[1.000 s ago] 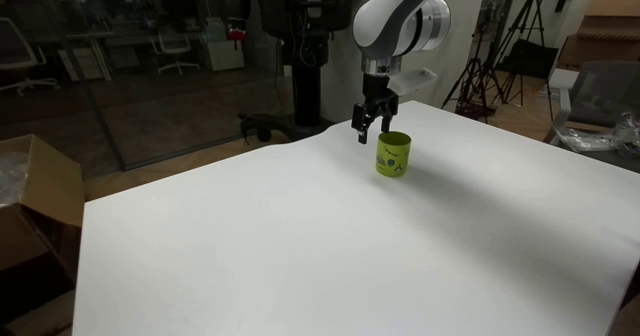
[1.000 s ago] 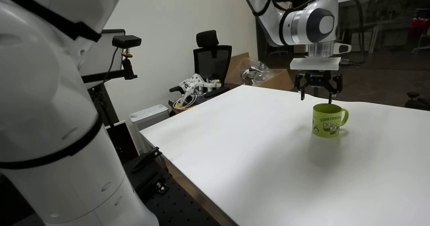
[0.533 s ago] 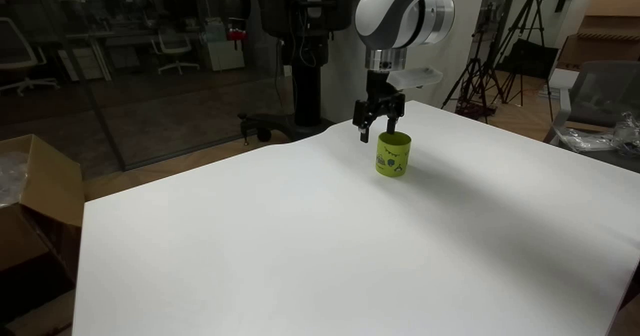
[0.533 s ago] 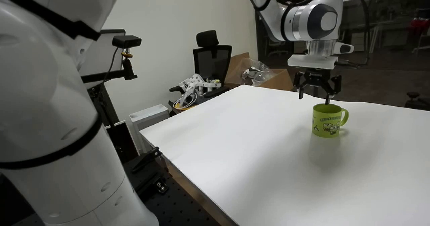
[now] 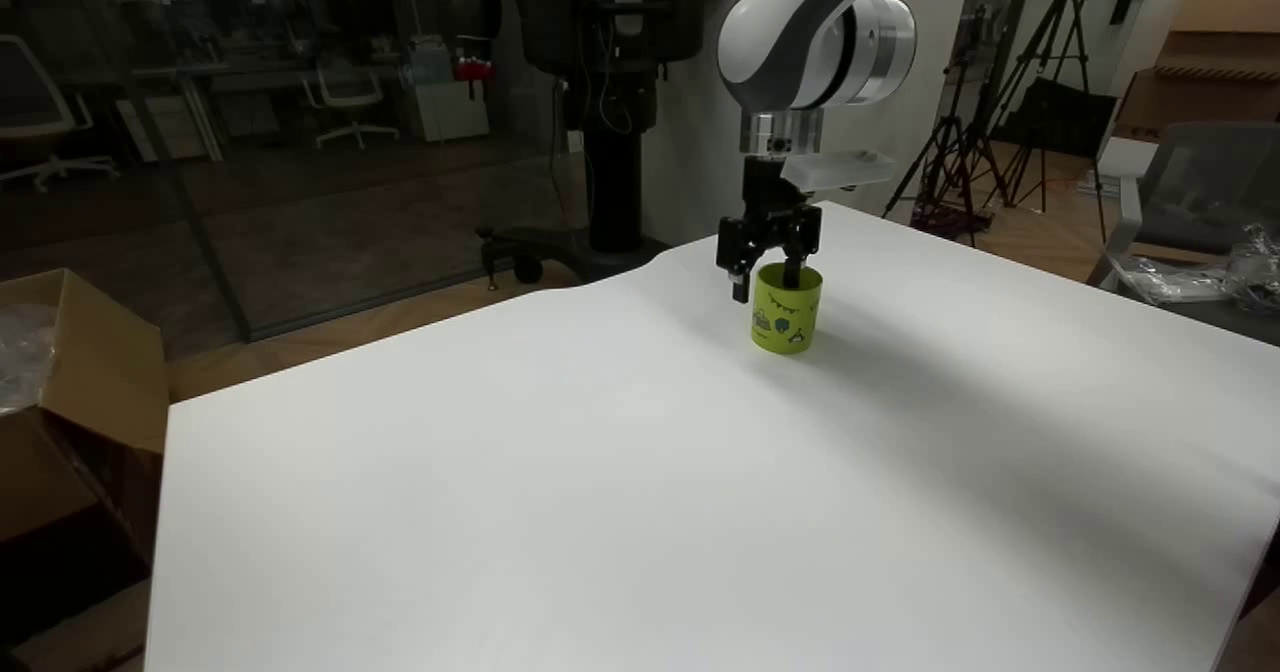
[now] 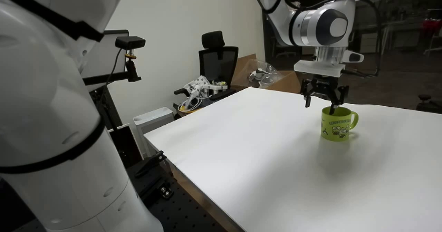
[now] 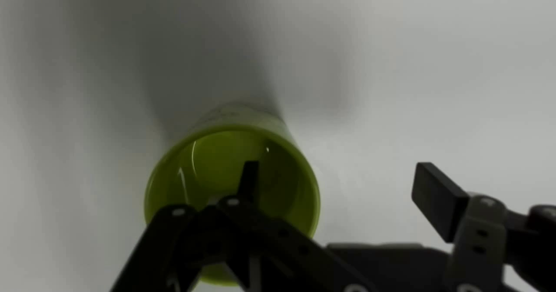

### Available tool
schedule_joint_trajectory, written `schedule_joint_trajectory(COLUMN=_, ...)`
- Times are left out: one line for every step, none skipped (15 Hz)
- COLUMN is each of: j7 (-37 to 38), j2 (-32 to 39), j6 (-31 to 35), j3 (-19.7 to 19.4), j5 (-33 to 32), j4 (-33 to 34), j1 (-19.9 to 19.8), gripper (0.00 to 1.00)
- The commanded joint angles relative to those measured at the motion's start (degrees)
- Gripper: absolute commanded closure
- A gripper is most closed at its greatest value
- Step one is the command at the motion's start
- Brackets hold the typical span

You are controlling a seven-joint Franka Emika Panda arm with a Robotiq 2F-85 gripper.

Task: Move the mug from right to left

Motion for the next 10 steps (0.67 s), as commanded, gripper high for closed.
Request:
schedule_joint_trajectory(j7=1.52, j2=0.05, j6=0.17, j3=-0.26, j5=-0.44, j4=0.45, j1=-0.48, gripper=0.4)
schedule_joint_trajectory(j7=1.49, j2=-0.01, j6=0.27, j3=-0.33, j5=-0.51, j4=0.42, j1=-0.57, gripper=0.49)
schedule_joint_trajectory(j7=1.37, j2=-0.04, j6=0.31, j3=-0.35, j5=-0.54, j4=0.42, j1=-0.69, gripper=0.55)
schedule_joint_trajectory(j7=1.26, j2=-0.08, j6=0.32, j3=-0.36, j5=-0.55, j4=0.41, j1=-0.8, gripper=0.61)
schedule_joint_trajectory(j7=0.97, j2=-0.19, j6=0.37, j3=-0.26, j5=-0.47, j4=0.31, j1=-0.95, gripper=0.69)
schedule_joint_trajectory(j7=0.89, j2=-0.25, j6=0.59, j3=-0.27, j5=-0.52, j4=0.21, j1=-1.0, gripper=0.75)
schedule_joint_trajectory(j7=0.69, j2=-0.37, j6=0.69, j3=-0.25, j5=-0.64, j4=0.1, j1=-1.03, gripper=0.83)
schedule_joint_trajectory(j7=0.5, j2=-0.42, j6=0.69, j3=-0.22, j5=-0.71, j4=0.11, j1=-1.08, gripper=0.89)
schedule_joint_trajectory(j7=0.37, j2=-0.47, j6=0.88, j3=-0.21, j5=-0.79, j4=0.07, j1=-1.11, gripper=0.97)
schedule_joint_trajectory(j7=0.1, j2=0.16, j6=0.84, j3=0.03, j5=-0.61, j4=0.17, j1=-1.22, gripper=0.78)
